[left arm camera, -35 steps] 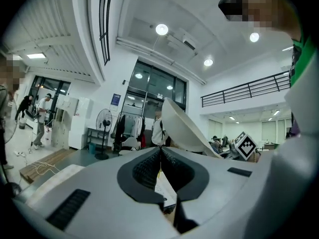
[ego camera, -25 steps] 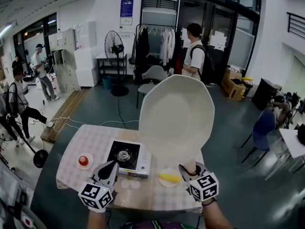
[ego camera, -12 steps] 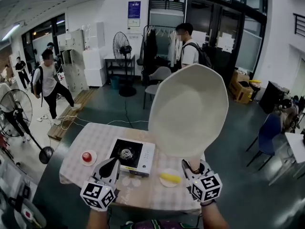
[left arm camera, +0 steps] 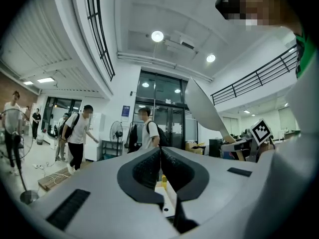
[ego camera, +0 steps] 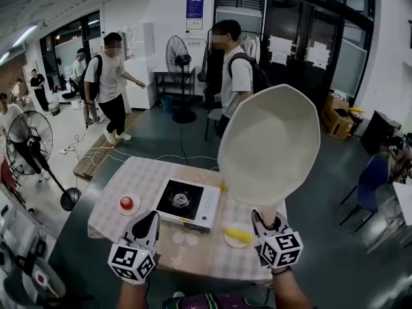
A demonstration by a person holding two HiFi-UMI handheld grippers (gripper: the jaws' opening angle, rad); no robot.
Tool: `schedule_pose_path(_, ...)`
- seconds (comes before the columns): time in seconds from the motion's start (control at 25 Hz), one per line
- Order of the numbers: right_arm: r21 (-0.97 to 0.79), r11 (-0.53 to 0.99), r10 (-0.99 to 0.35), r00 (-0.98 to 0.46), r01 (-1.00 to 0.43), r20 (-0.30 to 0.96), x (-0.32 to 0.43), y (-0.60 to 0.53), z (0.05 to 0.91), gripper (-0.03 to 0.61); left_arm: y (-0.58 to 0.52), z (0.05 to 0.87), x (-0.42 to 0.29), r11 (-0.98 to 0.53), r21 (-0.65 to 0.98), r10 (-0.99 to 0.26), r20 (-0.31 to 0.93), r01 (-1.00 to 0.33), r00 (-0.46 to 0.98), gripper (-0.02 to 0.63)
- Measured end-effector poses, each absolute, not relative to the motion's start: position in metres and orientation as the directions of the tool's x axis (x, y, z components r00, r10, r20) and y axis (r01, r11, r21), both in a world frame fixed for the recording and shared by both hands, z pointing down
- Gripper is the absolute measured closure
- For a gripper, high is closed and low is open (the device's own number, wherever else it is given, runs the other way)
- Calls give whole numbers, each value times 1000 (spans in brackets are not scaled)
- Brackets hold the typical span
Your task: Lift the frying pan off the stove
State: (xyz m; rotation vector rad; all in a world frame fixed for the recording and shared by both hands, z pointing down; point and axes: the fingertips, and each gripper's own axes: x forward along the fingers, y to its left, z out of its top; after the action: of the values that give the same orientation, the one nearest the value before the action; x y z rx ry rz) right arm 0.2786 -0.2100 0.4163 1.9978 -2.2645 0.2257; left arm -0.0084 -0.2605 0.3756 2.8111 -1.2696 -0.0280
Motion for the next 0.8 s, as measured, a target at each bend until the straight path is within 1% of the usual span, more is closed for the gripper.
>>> schedule_pose_path(0.8, 20, 136, -976, -130, -991, 172, 260, -209, 408, 468, -257, 382, -15, -678, 109, -730, 13, -727, 683, 591)
